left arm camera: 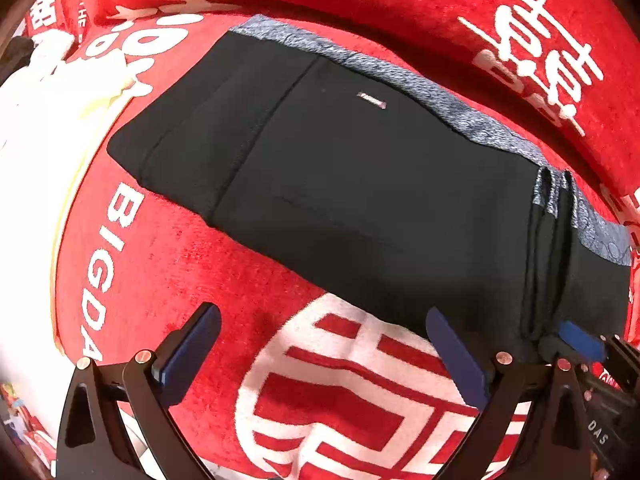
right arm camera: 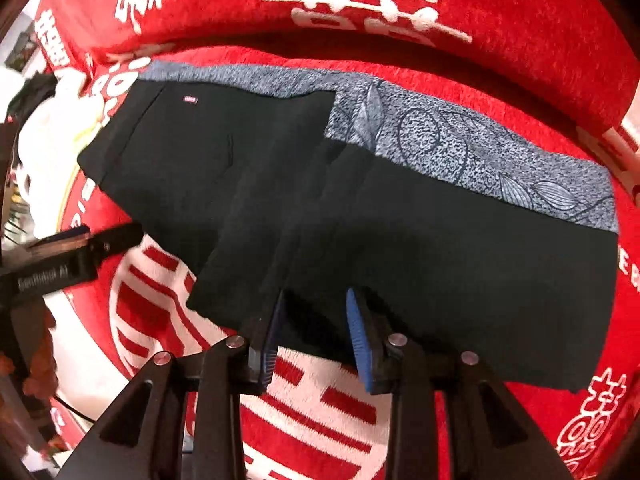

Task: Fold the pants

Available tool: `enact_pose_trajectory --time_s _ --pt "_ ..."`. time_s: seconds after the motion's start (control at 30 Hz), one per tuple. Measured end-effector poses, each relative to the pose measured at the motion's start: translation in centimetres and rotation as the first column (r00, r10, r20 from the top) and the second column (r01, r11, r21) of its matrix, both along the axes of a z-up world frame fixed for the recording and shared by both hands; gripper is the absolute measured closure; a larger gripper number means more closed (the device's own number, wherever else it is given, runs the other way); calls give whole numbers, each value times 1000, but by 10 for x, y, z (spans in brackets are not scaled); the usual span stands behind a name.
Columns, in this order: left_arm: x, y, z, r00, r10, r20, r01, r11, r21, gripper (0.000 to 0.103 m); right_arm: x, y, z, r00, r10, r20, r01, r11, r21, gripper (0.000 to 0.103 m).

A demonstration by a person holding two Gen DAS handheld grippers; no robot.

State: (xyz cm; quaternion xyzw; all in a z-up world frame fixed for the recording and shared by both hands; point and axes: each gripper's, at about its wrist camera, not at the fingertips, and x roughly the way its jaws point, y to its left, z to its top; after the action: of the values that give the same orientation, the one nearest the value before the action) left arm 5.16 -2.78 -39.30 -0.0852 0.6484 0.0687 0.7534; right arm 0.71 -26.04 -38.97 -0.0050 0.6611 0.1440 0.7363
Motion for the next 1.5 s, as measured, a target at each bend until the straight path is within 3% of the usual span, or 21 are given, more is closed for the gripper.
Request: enact_pose_trajectory --time_s 0.13,0.43,0.83,0.97,1.13,1.3,1.5 --pt "5 19 -4 1000 17 5 -17 1000 -17 0 -5 4 4 1000 -3 -16 2 999 -34 64" --pt "7 52 -7 999 40 13 -40 999 -22 0 -16 41 1 998 14 -56 -15 1000 -19 64" --pt "-5 61 -6 996 86 22 -86 996 -26 0 -17 55 -12 997 22 -74 -25 999 -38 58" --pt "-7 73 -6 991 121 56 -116 990 -82 0 -19 56 -13 997 28 -75 -32 998 -48 56" --pt "-10 101 -9 965 224 139 -178 942 -284 0 -17 58 -14 997 26 -75 -29 999 -45 55" --pt "-11 124 -24 936 306 171 -183 843 -506 0 -18 54 -15 997 18 -77 -21 999 -39 54" --pt "9 136 -26 915 330 232 -139 798 -586 0 -21 59 -16 996 55 -73 -59 997 -51 48"
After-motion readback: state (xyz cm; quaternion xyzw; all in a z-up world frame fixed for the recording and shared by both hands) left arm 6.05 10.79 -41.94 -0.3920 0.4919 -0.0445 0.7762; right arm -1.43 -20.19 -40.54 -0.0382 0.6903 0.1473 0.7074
